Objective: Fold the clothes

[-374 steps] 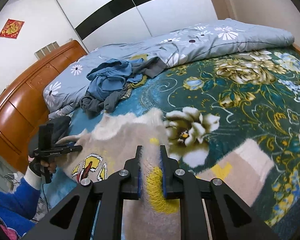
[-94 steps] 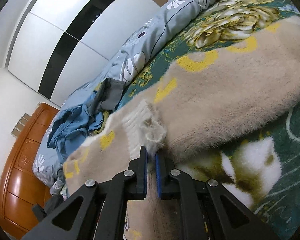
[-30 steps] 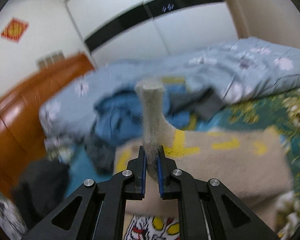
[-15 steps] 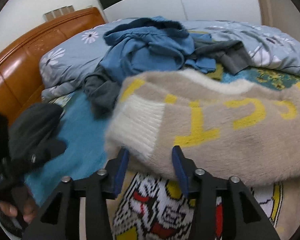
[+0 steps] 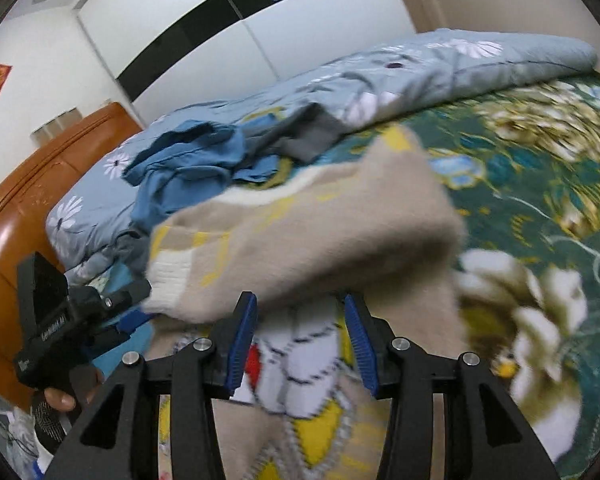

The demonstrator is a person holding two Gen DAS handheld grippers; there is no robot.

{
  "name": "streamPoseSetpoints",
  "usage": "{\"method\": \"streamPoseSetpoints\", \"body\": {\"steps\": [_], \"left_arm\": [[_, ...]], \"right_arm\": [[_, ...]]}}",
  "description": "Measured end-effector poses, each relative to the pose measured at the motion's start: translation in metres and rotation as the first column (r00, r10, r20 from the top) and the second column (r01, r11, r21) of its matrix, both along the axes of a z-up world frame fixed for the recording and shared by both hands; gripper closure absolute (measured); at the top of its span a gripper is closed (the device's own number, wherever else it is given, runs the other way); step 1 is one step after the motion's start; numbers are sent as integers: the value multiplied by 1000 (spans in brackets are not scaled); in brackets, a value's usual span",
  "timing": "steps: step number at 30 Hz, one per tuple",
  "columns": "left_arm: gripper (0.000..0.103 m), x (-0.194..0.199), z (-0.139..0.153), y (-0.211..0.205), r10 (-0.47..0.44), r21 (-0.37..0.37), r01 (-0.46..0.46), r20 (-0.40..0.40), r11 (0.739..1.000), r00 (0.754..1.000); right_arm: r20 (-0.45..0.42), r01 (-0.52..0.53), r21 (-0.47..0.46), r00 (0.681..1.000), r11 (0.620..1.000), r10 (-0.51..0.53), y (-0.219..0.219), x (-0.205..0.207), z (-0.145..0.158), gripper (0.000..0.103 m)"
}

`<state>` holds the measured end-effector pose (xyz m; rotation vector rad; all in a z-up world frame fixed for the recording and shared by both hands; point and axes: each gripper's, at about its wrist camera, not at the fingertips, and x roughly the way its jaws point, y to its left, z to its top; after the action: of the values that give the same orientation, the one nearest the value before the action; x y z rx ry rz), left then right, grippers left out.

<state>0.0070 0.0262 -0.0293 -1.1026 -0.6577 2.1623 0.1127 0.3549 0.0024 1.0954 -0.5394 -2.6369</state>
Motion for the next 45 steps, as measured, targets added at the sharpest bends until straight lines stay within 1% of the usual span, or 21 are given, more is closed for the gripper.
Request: {"method": "streamPoseSetpoints", "body": {"steps": [2, 3, 5, 6, 7, 9, 11, 13, 15, 16, 18, 20, 22, 23, 25, 28, 30, 32, 36, 40, 45], "left_arm": [[31, -5, -3, -3, 18, 57, -19, 30, 998, 999], [44, -7, -3, -3, 28, 66, -30, 35, 997, 999], [82, -8, 1, 2, 45, 5, -45, 10, 999, 999], [89, -8, 2, 6, 43, -28, -43, -4, 999, 999], [91, -8, 3, 10, 33, -50, -33, -18, 998, 999], [93, -7, 8, 15, 16, -65, -19, -47, 998, 999], [93, -4, 23, 14, 13, -80, -22, -104, 997, 994], [93, 1, 48, 3, 36, -55, -47, -189, 997, 981], [93, 3, 65, -12, 60, -33, -70, -245, 997, 968], [93, 3, 68, -19, 73, -50, -88, -260, 995, 963], [93, 0, 57, -27, 93, -116, -124, -248, 985, 964], [93, -7, 28, -34, 109, -171, -137, -167, 976, 980], [93, -10, 1, -43, 132, -173, -146, -91, 974, 987], [93, -9, -6, -46, 141, -155, -152, -79, 976, 987], [93, -8, -7, -48, 145, -145, -156, -82, 977, 986], [92, -7, -6, -43, 126, -183, -144, -104, 973, 986], [90, -5, -6, -42, 119, -197, -140, -114, 970, 986], [90, -4, -7, -44, 122, -185, -141, -111, 973, 986], [89, -8, -8, -40, 115, -174, -133, -107, 976, 988], [88, -13, -10, -38, 107, -181, -125, -104, 975, 989], [87, -17, -14, -39, 110, -182, -126, -92, 975, 990]], "right_arm": [[9, 22, -15, 1000, 1000, -22, 9, 3, -3, 56], [12, 31, -27, 999, 999, -30, 13, 3, -4, 56], [13, 51, -49, 999, 997, -51, 20, 3, -5, 56], [13, 57, -56, 998, 997, -57, 23, 3, -5, 56], [13, 62, -62, 998, 996, -61, 26, 3, -4, 56], [10, 67, -64, 998, 996, -67, 29, 3, -2, 56], [4, 69, -56, 998, 996, -69, 32, 4, 1, 56], [-5, 68, -52, 998, 996, -68, 35, 6, 4, 56], [-17, 67, -42, 998, 997, -68, 37, 7, 7, 56], [-24, 67, -37, 997, 997, -68, 38, 8, 9, 56], [-27, 71, -38, 997, 997, -72, 39, 7, 9, 56], [-24, 74, -49, 997, 996, -76, 40, 6, 8, 56], [-26, 71, -39, 997, 997, -72, 39, 5, 9, 56], [-33, 65, -27, 997, 998, -66, 38, 3, 13, 56], [-50, 50, -6, 997, 999, -51, 36, -1, 21, 56], [-93, 25, 12, 995, 1000, -24, 28, -16, 41, 56], [-105, -22, 26, 994, 999, 25, 19, -29, 50, 56], [-108, -73, 52, 991, 996, 78, 9, -46, 55, 56], [-46, -112, 62, 992, 992, 115, 6, -78, 38, 56], [43, -92, 55, 995, 994, 90, 14, -98, 7, 59], [47, -78, 10, 996, 997, 78, 24, -101, -5, 64]]}}
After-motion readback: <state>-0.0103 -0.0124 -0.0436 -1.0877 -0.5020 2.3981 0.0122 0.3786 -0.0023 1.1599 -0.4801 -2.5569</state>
